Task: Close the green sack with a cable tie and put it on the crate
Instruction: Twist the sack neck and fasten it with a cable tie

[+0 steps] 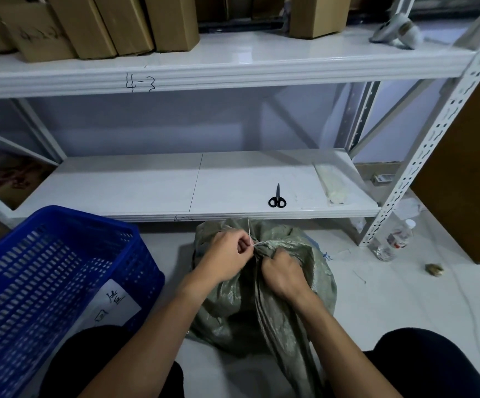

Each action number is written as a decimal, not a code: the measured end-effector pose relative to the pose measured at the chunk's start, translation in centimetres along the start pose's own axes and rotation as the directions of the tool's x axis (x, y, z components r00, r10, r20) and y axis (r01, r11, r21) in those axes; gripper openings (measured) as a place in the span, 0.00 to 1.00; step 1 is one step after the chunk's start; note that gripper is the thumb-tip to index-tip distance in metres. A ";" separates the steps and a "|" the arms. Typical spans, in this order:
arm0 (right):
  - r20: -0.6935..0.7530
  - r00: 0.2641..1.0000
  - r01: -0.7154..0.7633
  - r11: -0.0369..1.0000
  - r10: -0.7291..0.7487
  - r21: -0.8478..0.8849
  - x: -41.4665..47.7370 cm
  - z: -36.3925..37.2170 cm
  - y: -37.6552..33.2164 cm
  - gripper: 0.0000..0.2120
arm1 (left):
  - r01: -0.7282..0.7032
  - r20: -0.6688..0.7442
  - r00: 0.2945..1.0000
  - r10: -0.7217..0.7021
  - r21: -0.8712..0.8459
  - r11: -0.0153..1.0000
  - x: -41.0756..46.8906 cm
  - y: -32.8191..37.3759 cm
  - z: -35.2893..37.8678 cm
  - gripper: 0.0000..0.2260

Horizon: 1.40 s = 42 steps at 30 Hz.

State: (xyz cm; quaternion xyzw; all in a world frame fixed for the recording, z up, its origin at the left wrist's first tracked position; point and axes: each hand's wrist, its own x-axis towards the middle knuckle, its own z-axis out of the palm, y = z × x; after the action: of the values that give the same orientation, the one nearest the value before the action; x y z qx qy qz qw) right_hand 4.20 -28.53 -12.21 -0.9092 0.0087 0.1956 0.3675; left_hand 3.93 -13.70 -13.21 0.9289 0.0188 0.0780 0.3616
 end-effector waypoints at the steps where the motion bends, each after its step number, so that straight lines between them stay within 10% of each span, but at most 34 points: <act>1: -0.007 1.000 0.012 1.000 -0.012 -0.009 -0.1 -0.1 0.1 0.16 | 0.023 -0.015 1.000 -0.023 -0.007 1.000 -0.1 0.0 0.3 0.02; 11: -0.076 0.992 0.086 0.985 -0.099 -0.151 -1.6 0.0 0.6 0.15 | 0.155 -0.023 0.988 -0.156 -0.031 0.987 0.1 -0.1 1.3 0.03; 16: -0.109 0.991 0.072 0.995 -0.080 -0.074 -1.3 0.2 1.0 0.32 | 0.270 0.104 0.962 -0.253 -0.210 0.940 -0.2 -0.5 0.6 0.05; 23: -0.046 0.982 0.179 0.983 -0.181 -0.043 0.0 0.7 1.2 0.16 | 0.347 0.165 0.930 -0.327 -0.109 0.931 -1.3 -0.7 0.7 0.06; 34: 0.100 0.934 0.355 0.919 -0.342 -0.170 -0.7 2.2 2.3 0.15 | 0.585 0.239 0.788 -0.567 -0.578 0.569 -4.6 0.6 1.9 0.10; 42: -0.048 0.925 0.370 0.921 -0.378 -0.118 0.2 2.2 2.2 0.09 | 0.526 0.187 0.846 -0.500 -0.443 0.726 -4.4 0.9 1.3 0.07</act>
State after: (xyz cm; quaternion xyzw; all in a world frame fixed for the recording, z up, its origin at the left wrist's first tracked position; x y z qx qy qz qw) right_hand 3.29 -28.63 -15.15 -0.9188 -0.1626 0.0901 0.3483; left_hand -0.21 -15.64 -14.07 0.7702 0.2451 -0.0480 0.5869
